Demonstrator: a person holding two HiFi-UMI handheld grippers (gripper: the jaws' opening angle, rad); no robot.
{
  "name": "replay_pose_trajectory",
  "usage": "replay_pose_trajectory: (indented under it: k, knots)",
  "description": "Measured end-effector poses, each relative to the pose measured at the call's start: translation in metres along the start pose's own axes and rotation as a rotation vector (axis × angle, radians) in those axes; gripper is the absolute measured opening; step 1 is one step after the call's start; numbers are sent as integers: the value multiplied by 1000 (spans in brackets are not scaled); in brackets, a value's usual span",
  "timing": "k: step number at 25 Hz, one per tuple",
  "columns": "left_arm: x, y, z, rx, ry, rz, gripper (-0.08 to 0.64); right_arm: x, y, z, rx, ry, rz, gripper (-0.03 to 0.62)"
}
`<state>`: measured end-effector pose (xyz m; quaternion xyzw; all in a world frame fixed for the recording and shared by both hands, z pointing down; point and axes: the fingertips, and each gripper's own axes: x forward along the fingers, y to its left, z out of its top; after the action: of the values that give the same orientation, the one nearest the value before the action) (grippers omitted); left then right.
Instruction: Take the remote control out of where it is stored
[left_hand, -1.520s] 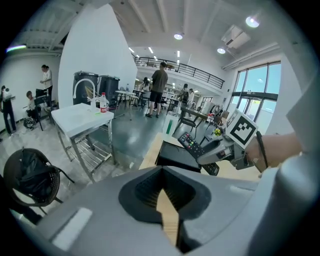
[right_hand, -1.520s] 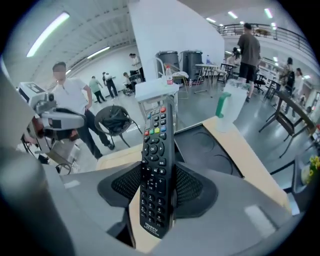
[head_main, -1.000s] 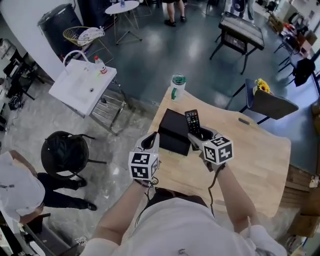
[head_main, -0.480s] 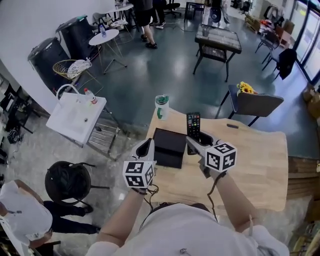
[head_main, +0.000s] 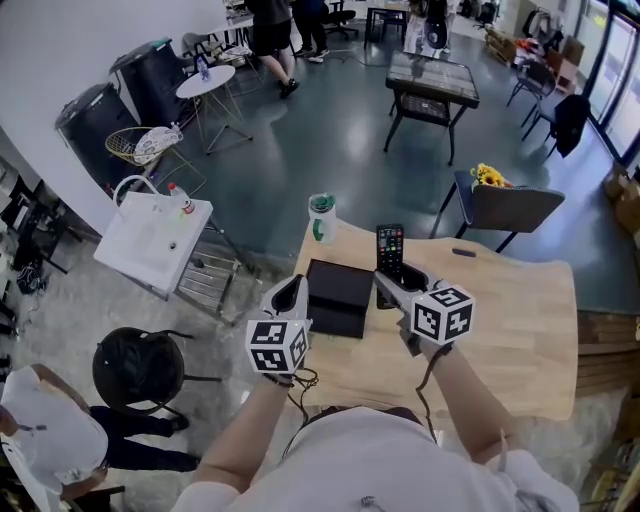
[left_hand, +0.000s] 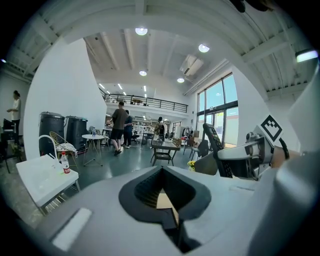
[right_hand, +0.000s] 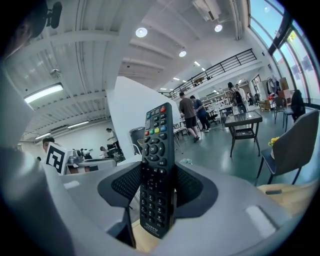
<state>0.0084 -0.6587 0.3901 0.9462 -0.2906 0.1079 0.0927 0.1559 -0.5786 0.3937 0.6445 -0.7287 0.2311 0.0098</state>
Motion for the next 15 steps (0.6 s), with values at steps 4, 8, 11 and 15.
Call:
replay_pose_trajectory:
  k: [4, 8, 11, 15]
  knots:
    - [-3, 0, 0, 0, 0, 5, 0, -2, 2, -2, -2, 2, 1, 222]
    - [-6, -1, 2, 0, -4, 12, 0, -5, 4, -1, -7, -1, 8, 222]
    - [-8, -1, 2, -1, -3, 17, 0, -8, 5, -1, -13, -1, 6, 222]
    - [-8, -6, -2, -1, -5, 16, 0, -14, 2, -5, -17, -3, 6, 222]
